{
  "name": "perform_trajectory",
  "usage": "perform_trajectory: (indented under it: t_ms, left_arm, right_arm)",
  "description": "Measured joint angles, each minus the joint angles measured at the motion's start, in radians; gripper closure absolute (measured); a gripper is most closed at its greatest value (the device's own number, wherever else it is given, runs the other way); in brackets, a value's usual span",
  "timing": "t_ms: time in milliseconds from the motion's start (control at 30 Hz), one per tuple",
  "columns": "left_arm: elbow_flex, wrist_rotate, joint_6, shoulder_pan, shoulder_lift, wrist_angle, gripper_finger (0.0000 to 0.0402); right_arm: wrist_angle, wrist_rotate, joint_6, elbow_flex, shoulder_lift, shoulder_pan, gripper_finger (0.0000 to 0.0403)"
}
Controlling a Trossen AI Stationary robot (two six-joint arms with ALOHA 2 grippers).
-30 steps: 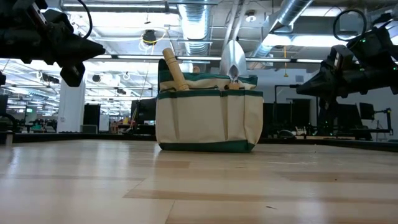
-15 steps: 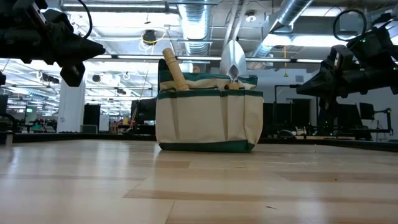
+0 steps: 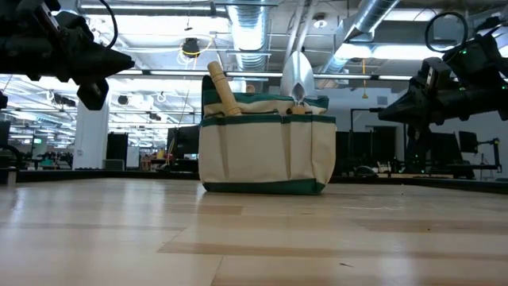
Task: Pick & Place Garden tools in Gardening bag
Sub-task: Return to Home Position
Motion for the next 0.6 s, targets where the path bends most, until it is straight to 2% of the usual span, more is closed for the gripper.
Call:
perform_trajectory:
  t_ms: [600]
  left_arm:
    - [0.0,0.0,0.0,0.0,0.0,0.014,0.0398]
  right_arm:
    - [0.0,0.0,0.0,0.0,0.0,0.0,0.0403]
